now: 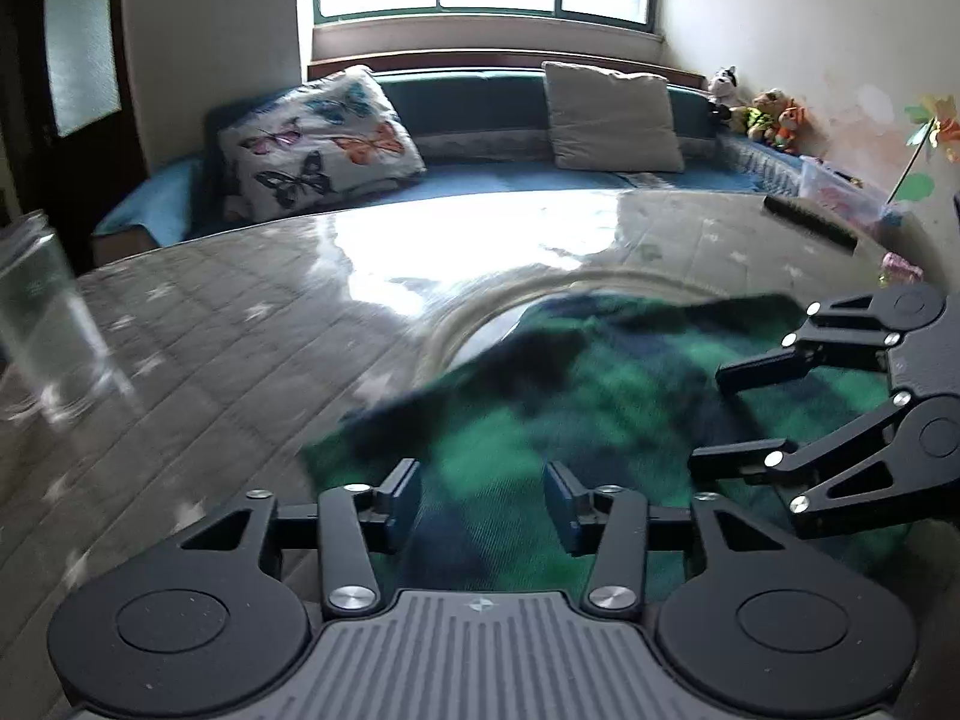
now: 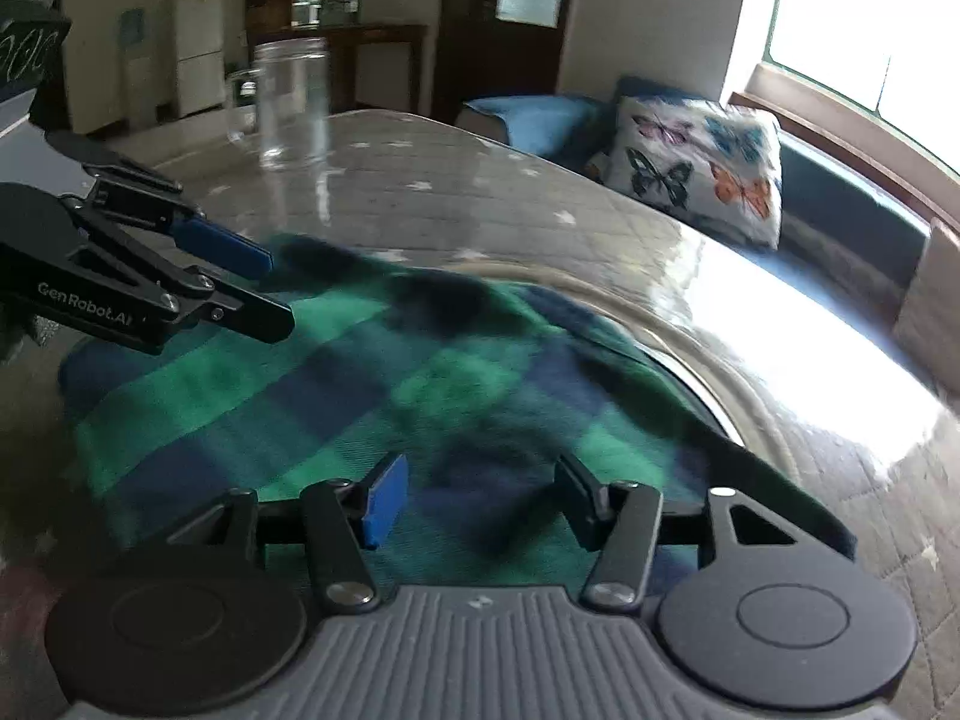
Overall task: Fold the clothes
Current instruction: 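Release the folded hem and open both tools above the shirt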
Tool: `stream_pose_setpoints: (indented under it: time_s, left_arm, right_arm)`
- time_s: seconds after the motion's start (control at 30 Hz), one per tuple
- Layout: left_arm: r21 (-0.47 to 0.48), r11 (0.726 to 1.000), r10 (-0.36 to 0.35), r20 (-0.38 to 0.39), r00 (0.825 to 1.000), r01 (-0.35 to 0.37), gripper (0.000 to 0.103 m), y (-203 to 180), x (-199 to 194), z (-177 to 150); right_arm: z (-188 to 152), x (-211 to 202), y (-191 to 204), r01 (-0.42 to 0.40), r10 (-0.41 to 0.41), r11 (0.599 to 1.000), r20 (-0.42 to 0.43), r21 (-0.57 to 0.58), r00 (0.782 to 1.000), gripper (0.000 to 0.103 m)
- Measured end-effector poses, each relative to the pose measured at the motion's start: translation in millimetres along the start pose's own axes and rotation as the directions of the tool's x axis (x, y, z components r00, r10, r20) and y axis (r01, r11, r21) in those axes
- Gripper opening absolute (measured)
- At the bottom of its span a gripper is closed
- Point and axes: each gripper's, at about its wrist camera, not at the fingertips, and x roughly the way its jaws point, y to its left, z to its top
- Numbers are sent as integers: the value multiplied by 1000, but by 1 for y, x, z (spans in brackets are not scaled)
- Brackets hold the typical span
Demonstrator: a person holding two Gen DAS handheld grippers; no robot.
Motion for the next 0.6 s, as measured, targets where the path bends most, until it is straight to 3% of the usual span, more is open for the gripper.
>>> stream_pose_setpoints:
  time_s: [0.13, 0.23, 0.37, 0.6]
  left_arm:
    - [-41, 999, 26, 8, 1000, -26, 70, 6, -20, -26]
    - [-72, 996, 51, 13, 999, -50, 76, 14, -32, -41]
    - [-141, 987, 83, 14, 996, -80, 80, 30, -44, -57]
    - [-244, 961, 144, 28, 989, -133, 82, 55, -72, -81]
  right_arm:
    - [-1, -5, 28, -25, 26, 999, 21, -32, 999, 68]
    - [0, -8, 46, -32, 35, 998, 45, -52, 998, 71]
    - [1, -11, 69, -41, 47, 996, 77, -78, 996, 81]
    - [3, -7, 95, -73, 82, 993, 94, -94, 992, 82]
